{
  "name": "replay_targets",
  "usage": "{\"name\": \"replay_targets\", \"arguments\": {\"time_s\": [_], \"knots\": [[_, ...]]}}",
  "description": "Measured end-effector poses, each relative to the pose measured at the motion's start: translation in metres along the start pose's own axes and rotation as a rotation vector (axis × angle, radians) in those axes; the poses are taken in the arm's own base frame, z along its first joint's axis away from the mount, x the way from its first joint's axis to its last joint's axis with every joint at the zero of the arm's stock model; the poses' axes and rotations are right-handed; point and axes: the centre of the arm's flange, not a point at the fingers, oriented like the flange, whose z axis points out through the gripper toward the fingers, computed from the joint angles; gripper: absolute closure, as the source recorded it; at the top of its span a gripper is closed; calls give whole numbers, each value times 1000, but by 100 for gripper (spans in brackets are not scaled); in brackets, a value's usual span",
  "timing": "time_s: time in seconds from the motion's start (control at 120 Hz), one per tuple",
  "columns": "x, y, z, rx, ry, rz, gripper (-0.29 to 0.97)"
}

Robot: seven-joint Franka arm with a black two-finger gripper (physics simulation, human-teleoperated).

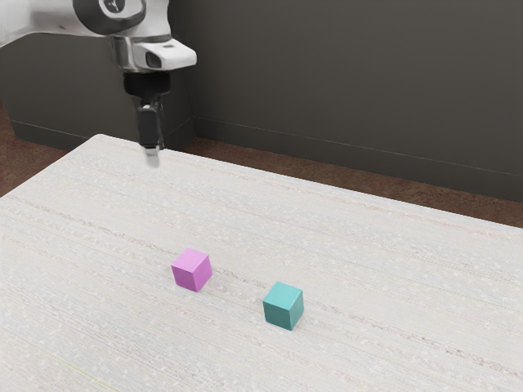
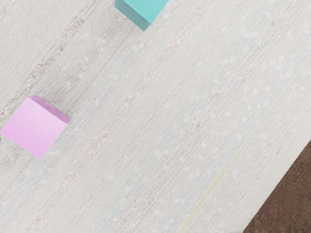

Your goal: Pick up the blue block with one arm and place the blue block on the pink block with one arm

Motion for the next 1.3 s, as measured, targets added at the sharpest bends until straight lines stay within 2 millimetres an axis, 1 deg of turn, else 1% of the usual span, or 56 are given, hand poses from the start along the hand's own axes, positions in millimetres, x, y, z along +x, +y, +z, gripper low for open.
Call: {"name": "replay_targets", "arguments": {"time_s": [0.15, 0.217, 0.342, 0.425, 0.467, 0.55, 0.6, 0.667, 0.742, 0.875, 0.958, 1.142, 1.3], "knots": [[48, 15, 45, 37, -15, 214, 0], [64, 14, 53, 61, 2, 309, 0], [78, -2, 69, 94, 22, 424, 0], [86, -7, 82, 110, 29, 486, 0], [90, -8, 92, 108, 41, 515, 0], [103, -16, 119, 89, 55, 561, 0], [110, -11, 130, 89, 62, 593, 0], [119, 4, 148, 92, 64, 638, 0], [130, 15, 159, 108, 68, 678, 0], [139, 12, 169, 131, 82, 691, 0], [144, 7, 182, 125, 77, 680, 0], [166, 22, 197, 129, 73, 704, 0], [177, 13, 234, 104, 49, 689, 0]]}}
